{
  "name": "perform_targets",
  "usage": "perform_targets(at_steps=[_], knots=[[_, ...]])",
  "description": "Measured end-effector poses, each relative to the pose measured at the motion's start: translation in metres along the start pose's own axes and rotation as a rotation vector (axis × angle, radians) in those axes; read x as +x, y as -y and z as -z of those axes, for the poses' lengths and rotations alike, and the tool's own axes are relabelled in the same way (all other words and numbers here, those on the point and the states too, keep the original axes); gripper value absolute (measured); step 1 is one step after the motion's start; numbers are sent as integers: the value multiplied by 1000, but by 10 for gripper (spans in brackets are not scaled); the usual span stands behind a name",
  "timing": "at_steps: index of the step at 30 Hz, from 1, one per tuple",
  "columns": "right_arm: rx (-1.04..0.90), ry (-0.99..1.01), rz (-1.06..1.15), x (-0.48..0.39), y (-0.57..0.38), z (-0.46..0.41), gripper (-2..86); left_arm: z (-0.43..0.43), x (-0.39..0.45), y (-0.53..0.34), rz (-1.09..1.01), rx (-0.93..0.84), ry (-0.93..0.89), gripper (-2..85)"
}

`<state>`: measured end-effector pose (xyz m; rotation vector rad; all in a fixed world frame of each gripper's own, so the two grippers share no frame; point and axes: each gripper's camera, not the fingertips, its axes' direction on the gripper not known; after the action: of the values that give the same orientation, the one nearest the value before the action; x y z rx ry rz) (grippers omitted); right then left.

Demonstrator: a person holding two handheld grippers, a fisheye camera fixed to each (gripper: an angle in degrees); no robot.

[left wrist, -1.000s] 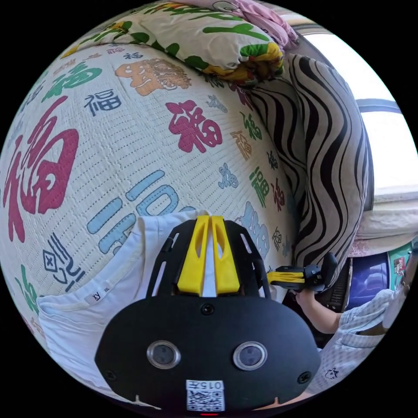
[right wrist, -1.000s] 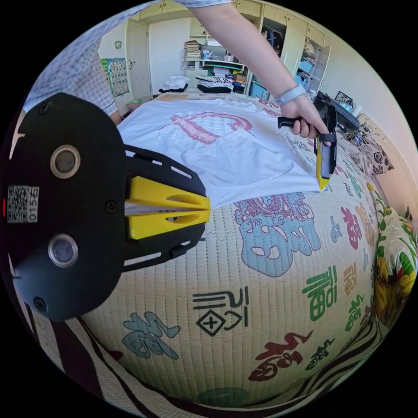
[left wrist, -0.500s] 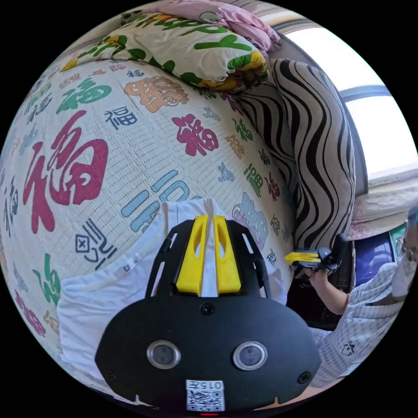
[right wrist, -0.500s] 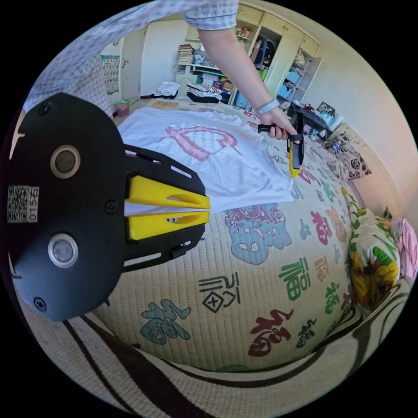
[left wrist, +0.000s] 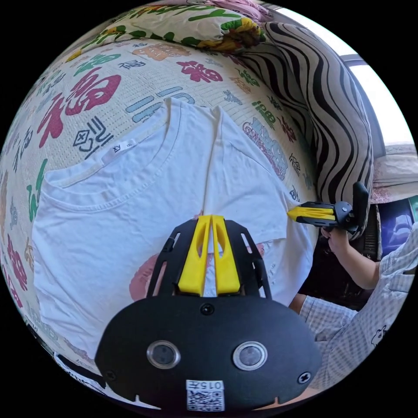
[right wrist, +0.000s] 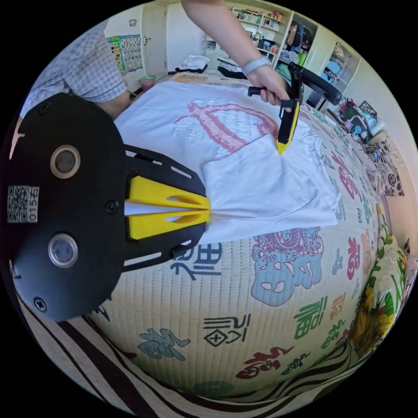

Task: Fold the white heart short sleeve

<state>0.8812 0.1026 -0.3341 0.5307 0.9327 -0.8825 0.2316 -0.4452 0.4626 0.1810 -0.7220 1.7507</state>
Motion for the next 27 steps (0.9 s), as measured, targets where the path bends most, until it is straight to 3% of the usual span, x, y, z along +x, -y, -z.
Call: perform_targets(at_steps=[3, 7, 17, 24, 27], knots=[[-33, -57, -10, -10, 4, -3, -5, 19, 8, -6, 3, 10, 22, -6], [45, 38, 25, -43, 17, 3, -5, 50, 40, -18, -66, 24, 4, -5], [-47, -92, 54, -87, 38, -62, -5, 74, 60, -42, -88, 25, 15, -5], [-71, -2, 44, -109, 66, -37, -3, 154, 37, -106, 130, 144, 36, -3], [-21, 36, 134, -149, 108, -24, 1, 201, 13, -168, 364, 262, 51, 1]])
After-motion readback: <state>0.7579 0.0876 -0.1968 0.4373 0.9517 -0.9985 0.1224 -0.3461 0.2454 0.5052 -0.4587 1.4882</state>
